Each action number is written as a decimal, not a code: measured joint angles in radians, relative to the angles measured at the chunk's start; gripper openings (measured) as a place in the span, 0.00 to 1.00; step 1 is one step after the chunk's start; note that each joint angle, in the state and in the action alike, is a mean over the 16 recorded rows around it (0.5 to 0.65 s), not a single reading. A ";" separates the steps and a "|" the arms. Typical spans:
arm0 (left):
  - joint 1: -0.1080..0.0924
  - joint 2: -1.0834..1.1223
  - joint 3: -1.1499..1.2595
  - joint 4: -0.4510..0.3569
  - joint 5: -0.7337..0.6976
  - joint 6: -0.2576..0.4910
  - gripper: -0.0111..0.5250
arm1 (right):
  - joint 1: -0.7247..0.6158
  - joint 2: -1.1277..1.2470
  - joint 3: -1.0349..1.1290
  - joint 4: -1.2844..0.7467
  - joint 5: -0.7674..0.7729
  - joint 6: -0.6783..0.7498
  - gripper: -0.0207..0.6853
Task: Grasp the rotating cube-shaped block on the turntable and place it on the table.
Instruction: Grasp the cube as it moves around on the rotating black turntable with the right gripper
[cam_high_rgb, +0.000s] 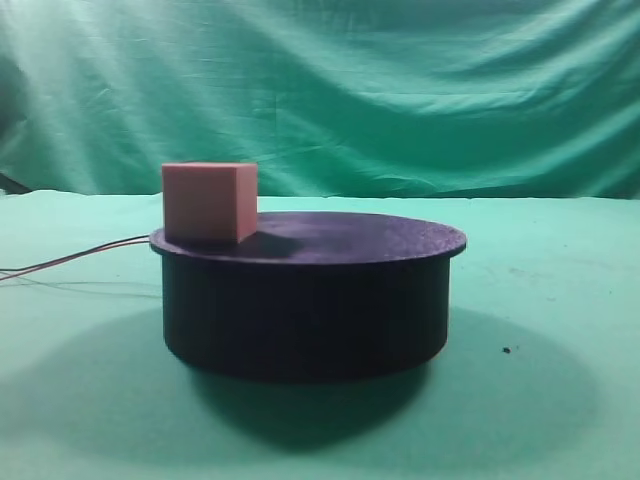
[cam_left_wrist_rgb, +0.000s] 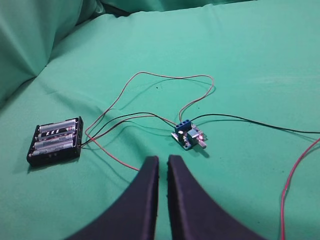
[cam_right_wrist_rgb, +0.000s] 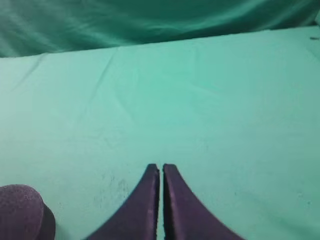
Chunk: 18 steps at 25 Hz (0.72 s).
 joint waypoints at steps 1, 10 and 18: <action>0.000 0.000 0.000 0.000 0.000 0.000 0.02 | 0.022 0.034 -0.010 0.003 0.015 -0.010 0.03; 0.000 0.000 0.000 0.000 0.000 0.000 0.02 | 0.322 0.363 -0.199 -0.067 0.126 0.047 0.03; 0.000 0.000 0.000 0.000 0.000 0.000 0.02 | 0.562 0.606 -0.436 -0.212 0.188 0.212 0.23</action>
